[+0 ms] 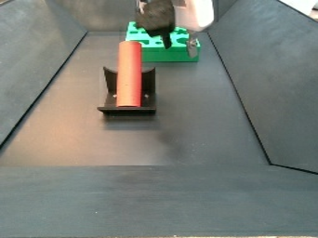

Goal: Pick up the oval object. Move up. Place the oval object on the fixture. Regrasp the oval object. Move to above the board. Insert the oval object.
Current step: Regrasp the oval object.

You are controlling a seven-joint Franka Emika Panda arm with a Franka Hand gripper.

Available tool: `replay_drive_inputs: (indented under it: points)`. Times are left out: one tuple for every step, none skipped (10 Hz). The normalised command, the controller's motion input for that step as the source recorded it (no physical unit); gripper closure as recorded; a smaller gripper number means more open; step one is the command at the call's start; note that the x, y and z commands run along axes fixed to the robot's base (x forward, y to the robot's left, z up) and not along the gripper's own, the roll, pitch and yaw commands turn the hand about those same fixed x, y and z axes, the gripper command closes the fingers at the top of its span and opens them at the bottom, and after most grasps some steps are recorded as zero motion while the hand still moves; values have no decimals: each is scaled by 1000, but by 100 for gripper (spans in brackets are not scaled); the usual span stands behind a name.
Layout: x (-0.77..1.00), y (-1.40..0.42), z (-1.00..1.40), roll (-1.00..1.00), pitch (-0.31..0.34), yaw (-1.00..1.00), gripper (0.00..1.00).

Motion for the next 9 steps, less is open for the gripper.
replay_drive_inputs:
  points:
    - [-43, -10, -2, 660, -357, -1000, 0]
    - [-42, -9, -4, 637, -365, -1000, 0]
    - [-36, -9, -11, 613, -357, -1000, 0]
    - [-35, -9, -9, 596, -343, -1000, 0]
    - [-37, -7, -10, 577, -317, -1000, 0]
    - [-34, -6, -13, 558, -275, -1000, 0]
    - [-31, -3, -16, 538, -212, -999, 0]
    - [-32, -1, -15, 399, -98, -779, 0]
    - [-30, 2, -10, 227, 42, -502, 0]
